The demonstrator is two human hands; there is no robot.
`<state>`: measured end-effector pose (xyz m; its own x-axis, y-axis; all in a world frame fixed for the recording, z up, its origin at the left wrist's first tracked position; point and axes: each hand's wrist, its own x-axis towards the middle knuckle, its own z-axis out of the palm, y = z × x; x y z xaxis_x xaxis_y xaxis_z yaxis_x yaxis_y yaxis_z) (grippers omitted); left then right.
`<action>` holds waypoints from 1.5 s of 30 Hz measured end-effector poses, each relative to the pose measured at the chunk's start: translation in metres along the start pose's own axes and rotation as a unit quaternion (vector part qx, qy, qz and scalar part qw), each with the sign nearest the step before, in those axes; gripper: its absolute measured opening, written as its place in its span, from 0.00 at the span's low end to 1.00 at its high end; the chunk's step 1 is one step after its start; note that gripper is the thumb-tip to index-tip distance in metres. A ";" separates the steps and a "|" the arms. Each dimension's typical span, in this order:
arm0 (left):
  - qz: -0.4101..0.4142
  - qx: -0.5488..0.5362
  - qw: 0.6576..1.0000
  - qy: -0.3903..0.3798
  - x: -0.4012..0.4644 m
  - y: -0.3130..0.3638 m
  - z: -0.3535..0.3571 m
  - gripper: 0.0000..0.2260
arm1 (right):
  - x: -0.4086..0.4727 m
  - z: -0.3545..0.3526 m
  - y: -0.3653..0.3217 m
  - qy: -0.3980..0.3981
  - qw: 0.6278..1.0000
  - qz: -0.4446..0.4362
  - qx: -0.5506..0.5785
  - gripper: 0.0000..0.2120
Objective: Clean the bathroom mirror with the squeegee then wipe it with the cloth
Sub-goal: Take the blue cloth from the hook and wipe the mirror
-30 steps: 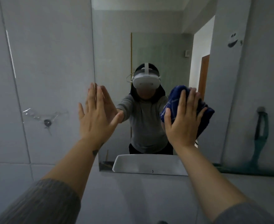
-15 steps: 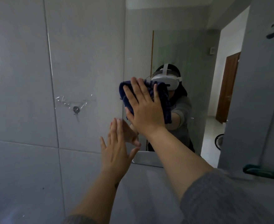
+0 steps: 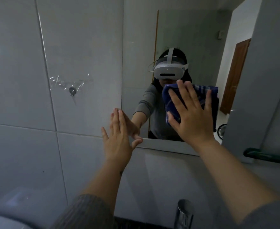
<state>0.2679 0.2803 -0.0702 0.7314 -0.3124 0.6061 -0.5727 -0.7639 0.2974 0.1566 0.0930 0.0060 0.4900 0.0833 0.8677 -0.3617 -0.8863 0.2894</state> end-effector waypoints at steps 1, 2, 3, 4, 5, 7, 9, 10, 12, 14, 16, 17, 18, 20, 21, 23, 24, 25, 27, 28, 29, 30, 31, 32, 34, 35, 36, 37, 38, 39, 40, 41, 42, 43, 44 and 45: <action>-0.001 0.005 1.000 0.000 0.000 0.001 0.000 0.53 | -0.008 -0.003 0.011 -0.001 1.000 0.021 -0.006 0.30; -0.001 0.003 1.000 0.001 -0.001 0.002 0.001 0.53 | -0.017 -0.006 0.022 -0.002 0.999 0.046 -0.013 0.30; 0.001 -0.003 1.000 0.005 -0.002 0.002 0.002 0.53 | -0.026 -0.007 0.033 -0.003 0.997 0.073 -0.019 0.30; 0.003 -0.010 1.000 0.009 -0.002 0.003 0.002 0.53 | -0.033 -0.008 0.042 -0.002 0.995 0.101 -0.021 0.29; 0.005 -0.018 1.000 0.013 -0.002 0.003 0.003 0.53 | -0.040 -0.009 0.051 0.002 0.992 0.125 -0.020 0.29; 0.007 -0.029 0.999 0.020 -0.003 0.004 0.002 0.53 | -0.054 -0.010 0.066 0.005 0.985 0.172 -0.009 0.29; 0.012 -0.034 0.999 0.025 -0.004 0.003 0.004 0.53 | -0.070 -0.006 0.075 0.017 0.975 0.221 0.008 0.29; 0.015 -0.037 0.999 0.025 -0.004 0.002 0.004 0.53 | -0.079 -0.003 0.077 0.027 0.969 0.245 0.018 0.29; 0.019 -0.041 0.999 0.026 -0.004 0.001 0.004 0.53 | -0.098 0.005 0.077 0.049 0.956 0.287 0.040 0.29; 0.021 -0.038 0.999 0.029 -0.004 0.000 0.005 0.53 | -0.118 0.014 0.074 0.066 0.947 0.308 0.055 0.29; 0.026 -0.035 0.998 0.036 -0.003 -0.001 0.006 0.53 | -0.136 0.023 0.068 0.072 0.945 0.314 0.061 0.29; 0.029 -0.036 0.998 0.038 -0.003 -0.002 0.006 0.53 | -0.144 0.028 0.064 0.072 0.946 0.309 0.060 0.29; 0.033 -0.036 0.998 0.041 -0.003 -0.003 0.006 0.53 | -0.151 0.033 0.059 0.071 0.950 0.298 0.057 0.30; 0.042 -0.038 0.997 0.047 -0.004 -0.004 0.007 0.53 | -0.160 0.040 0.050 0.057 0.964 0.255 0.046 0.30; 0.045 -0.040 0.997 0.049 -0.004 -0.005 0.008 0.53 | -0.162 0.042 0.046 0.044 0.973 0.222 0.036 0.31; 0.047 -0.045 0.997 0.050 -0.003 -0.007 0.009 0.53 | -0.160 0.046 0.039 0.012 0.992 0.127 0.009 0.33; 0.046 -0.044 0.997 0.050 -0.003 -0.008 0.009 0.53 | -0.157 0.047 0.035 -0.003 0.997 0.077 -0.008 0.34; 0.046 -0.041 0.997 0.049 -0.002 -0.008 0.010 0.53 | -0.153 0.047 0.032 -0.015 0.999 0.037 -0.023 0.34; 0.047 -0.036 0.997 0.044 -0.002 -0.008 0.009 0.52 | -0.142 0.046 0.022 -0.031 0.999 -0.010 -0.039 0.34; 0.048 -0.037 0.997 0.043 -0.002 -0.008 0.009 0.51 | -0.136 0.045 0.015 -0.035 0.998 -0.025 -0.041 0.33; 0.047 -0.038 0.997 0.042 -0.002 -0.009 0.009 0.49 | -0.131 0.043 0.009 -0.036 0.998 -0.039 -0.043 0.31; 0.047 -0.038 0.997 0.041 -0.004 -0.011 0.009 0.47 | -0.126 0.043 0.003 -0.037 0.997 -0.052 -0.043 0.31; 0.046 -0.038 0.997 0.040 -0.006 -0.013 0.010 0.45 | -0.121 0.043 -0.004 -0.039 0.996 -0.063 -0.043 0.30; 0.044 -0.039 0.998 0.037 -0.009 -0.016 0.010 0.44 | -0.116 0.043 -0.012 -0.042 0.996 -0.073 -0.042 0.30; 0.038 -0.041 0.998 0.021 -0.016 -0.025 0.013 0.41 | -0.106 0.046 -0.028 -0.045 0.994 -0.088 -0.035 0.30; 0.033 -0.039 0.999 0.011 -0.022 -0.032 0.015 0.39 | -0.100 0.047 -0.037 -0.045 0.994 -0.095 -0.031 0.30; 0.025 -0.034 0.999 0.002 -0.027 -0.039 0.018 0.38 | -0.095 0.048 -0.046 -0.043 0.993 -0.103 -0.029 0.29; 0.015 -0.030 0.999 -0.004 -0.033 -0.047 0.020 0.38 | -0.090 0.050 -0.056 -0.041 0.993 -0.110 -0.029 0.29; 0.003 -0.028 1.000 -0.009 -0.038 -0.056 0.021 0.37 | -0.085 0.051 -0.066 -0.038 0.992 -0.118 -0.029 0.29; -0.011 -0.026 0.999 -0.016 -0.044 -0.065 0.022 0.36 | -0.079 0.054 -0.076 -0.037 0.991 -0.126 -0.028 0.29; -0.024 -0.024 0.999 -0.023 -0.049 -0.073 0.023 0.36 | -0.073 0.056 -0.087 -0.038 0.989 -0.137 -0.025 0.29; -0.036 -0.021 0.999 -0.028 -0.054 -0.082 0.023 0.35 | -0.067 0.060 -0.097 -0.040 0.988 -0.151 -0.020 0.28; -0.047 -0.019 0.998 -0.032 -0.060 -0.090 0.022 0.35 | -0.062 0.062 -0.108 -0.039 0.985 -0.165 -0.014 0.28; -0.058 -0.019 0.998 -0.035 -0.064 -0.098 0.020 0.35 | -0.057 0.065 -0.118 -0.036 0.983 -0.179 -0.007 0.28; -0.069 -0.020 0.997 -0.038 -0.067 -0.105 0.017 0.35 | -0.052 0.067 -0.126 -0.035 0.981 -0.193 0.002 0.28; -0.080 -0.023 0.996 -0.041 -0.069 -0.112 0.013 0.34 | -0.047 0.068 -0.135 -0.037 0.978 -0.206 0.016 0.29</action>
<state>0.2864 0.3804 -0.1552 0.8413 -0.2357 0.4864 -0.4616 -0.7815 0.4197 0.2361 0.1778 -0.1013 0.6460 0.4029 0.6483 -0.0978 -0.7987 0.5938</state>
